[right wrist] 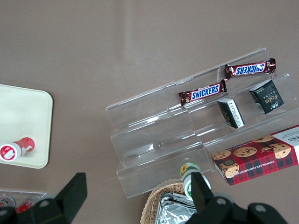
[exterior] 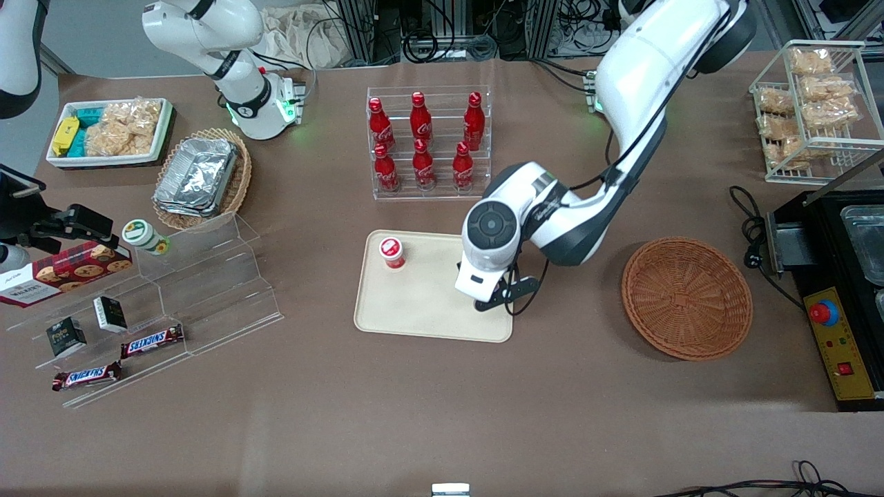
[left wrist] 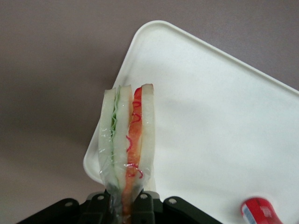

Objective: Place sandwich from basket to tray
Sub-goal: 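Carry the sandwich with the left gripper over the cream tray, then lower the sandwich onto the tray and open the left gripper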

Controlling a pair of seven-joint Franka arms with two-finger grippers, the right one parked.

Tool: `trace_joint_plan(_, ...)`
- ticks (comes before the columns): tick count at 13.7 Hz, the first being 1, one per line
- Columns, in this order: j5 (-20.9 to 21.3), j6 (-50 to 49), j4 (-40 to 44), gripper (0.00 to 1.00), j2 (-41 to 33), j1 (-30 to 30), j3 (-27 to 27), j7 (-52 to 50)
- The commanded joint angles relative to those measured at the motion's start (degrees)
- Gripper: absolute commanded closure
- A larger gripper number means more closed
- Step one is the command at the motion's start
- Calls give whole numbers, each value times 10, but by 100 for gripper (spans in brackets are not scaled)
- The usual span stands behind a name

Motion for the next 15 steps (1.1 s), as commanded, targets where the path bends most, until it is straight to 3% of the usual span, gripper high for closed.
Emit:
trace_joint_plan(1, 19, 20, 17, 98, 33, -5, 0, -13)
trace_joint_plan(2, 18, 28, 17, 85, 40, -5, 1, -13)
trace_joint_plan(3, 17, 39, 17, 61, 46, -4, 1, -12)
trace_joint_plan(4, 20, 45, 17, 22, 48, -4, 1, -12)
trace_joint_plan(5, 19, 43, 17, 5, 45, -4, 1, -13)
trace_joint_plan(6, 19, 40, 18, 0, 38, -3, 1, -18)
trace_joint_plan(8, 21, 35, 21, 0, 7, 2, 2, -47)
trace_joint_plan(11, 10, -11, 22, 0, -98, 25, 2, -55)
trace_joint_plan(15, 3, -130, 17, 0, -211, 108, 0, 21)
